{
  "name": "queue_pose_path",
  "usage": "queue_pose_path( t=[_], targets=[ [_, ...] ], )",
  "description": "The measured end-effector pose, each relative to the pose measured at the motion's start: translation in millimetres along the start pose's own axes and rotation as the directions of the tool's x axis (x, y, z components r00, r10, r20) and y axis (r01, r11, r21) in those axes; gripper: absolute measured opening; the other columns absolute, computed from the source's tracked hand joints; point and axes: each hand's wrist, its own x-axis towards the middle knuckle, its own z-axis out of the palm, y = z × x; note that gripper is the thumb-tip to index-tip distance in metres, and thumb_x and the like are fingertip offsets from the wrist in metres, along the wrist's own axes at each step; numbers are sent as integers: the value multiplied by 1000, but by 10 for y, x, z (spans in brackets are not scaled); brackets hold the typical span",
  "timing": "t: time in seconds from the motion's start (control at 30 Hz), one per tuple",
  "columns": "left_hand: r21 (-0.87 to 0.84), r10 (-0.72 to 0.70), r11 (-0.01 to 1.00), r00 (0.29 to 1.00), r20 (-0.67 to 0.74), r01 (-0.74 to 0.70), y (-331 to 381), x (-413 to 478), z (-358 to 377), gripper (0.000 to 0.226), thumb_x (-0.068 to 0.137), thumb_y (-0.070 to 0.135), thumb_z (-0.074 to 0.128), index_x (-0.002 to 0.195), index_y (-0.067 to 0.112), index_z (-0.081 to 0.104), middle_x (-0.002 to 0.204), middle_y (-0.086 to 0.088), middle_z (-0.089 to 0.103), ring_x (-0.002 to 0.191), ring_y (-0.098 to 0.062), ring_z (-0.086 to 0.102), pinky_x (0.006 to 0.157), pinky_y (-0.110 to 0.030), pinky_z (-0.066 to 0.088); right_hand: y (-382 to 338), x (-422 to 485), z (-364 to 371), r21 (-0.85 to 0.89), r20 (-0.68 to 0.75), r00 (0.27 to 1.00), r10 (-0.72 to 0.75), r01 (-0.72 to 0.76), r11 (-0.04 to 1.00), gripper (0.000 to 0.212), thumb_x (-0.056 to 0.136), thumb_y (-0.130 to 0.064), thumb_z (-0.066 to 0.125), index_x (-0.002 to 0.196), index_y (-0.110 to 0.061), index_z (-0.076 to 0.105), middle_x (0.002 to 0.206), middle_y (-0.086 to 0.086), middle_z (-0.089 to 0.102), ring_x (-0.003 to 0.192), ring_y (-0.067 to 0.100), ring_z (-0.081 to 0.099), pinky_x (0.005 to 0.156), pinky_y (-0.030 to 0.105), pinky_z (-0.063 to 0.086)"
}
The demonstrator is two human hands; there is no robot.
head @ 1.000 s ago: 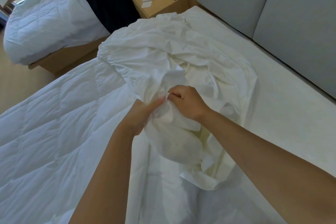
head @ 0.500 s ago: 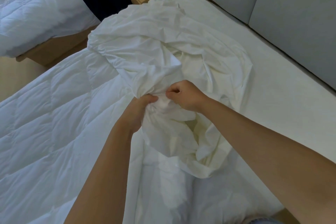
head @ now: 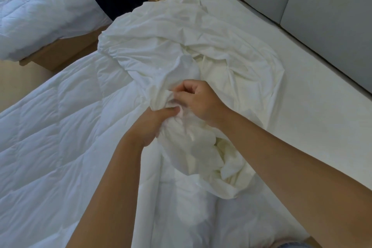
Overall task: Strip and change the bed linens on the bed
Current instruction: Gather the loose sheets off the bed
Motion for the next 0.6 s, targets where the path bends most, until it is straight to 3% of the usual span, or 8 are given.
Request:
queue_pose_path(
  t=[0.1,0.17,0.23,0.3,0.37,0.47,0.5,0.6],
  targets=[
    [-284,-61,957,998,-9,56,-63,-38,6,40,75,24,57,109,4,63,96,-11,69,90,-24,67,73,-32,55,179,1,0,-88,107,985,135,-126,988,17,87,-8,55,91,-16,69,82,-12,65,75,-1,61,67,12,48],
    [-358,-91,930,996,-13,81,-101,-57,15,37,75,22,60,106,2,62,95,-13,69,87,-24,68,73,-32,55,290,-1,-1,-246,125,980,157,-123,961,14,89,-14,58,97,-12,69,88,-7,63,84,7,60,76,18,47],
    [-418,-97,904,995,-9,84,-111,-79,12,37,77,27,56,105,3,63,96,-13,69,88,-24,69,73,-32,57,352,-19,-4,-297,148,973,179,-129,946,21,92,-22,58,94,-3,68,82,-3,60,79,9,55,75,23,42],
    [-445,-90,892,996,5,82,-100,-101,3,39,80,31,52,105,4,64,97,-13,70,90,-25,69,74,-32,57,378,-41,-10,-268,155,969,193,-147,952,35,93,-28,55,94,6,64,77,7,54,74,11,49,71,25,37],
    [-440,-92,895,996,-14,77,-82,-107,2,46,82,34,52,112,1,61,102,-14,70,96,-27,67,76,-32,56,393,-79,-5,-208,135,970,202,-171,963,34,93,-28,52,93,4,63,78,12,55,73,11,49,68,25,38],
    [-455,-76,889,996,-39,50,-85,-93,2,48,85,35,52,122,3,58,113,-13,68,106,-27,65,80,-32,55,445,-130,-41,-17,89,971,221,-220,975,36,90,-22,53,54,-24,55,57,-13,47,53,1,44,54,13,35],
    [-466,-66,884,997,-35,42,-95,-88,-2,46,87,35,51,122,5,58,115,-13,68,107,-26,64,80,-32,55,453,-154,-58,40,99,970,222,-227,973,38,89,-21,54,52,-27,54,54,-15,46,50,-1,45,52,12,36],
    [-469,-65,882,998,-22,47,-115,-82,-8,45,87,37,52,121,7,59,116,-12,67,108,-26,64,80,-32,55,471,-187,-90,21,96,973,212,-214,977,20,89,-21,58,73,-19,69,69,-8,59,63,4,55,61,16,43]
  ],
)
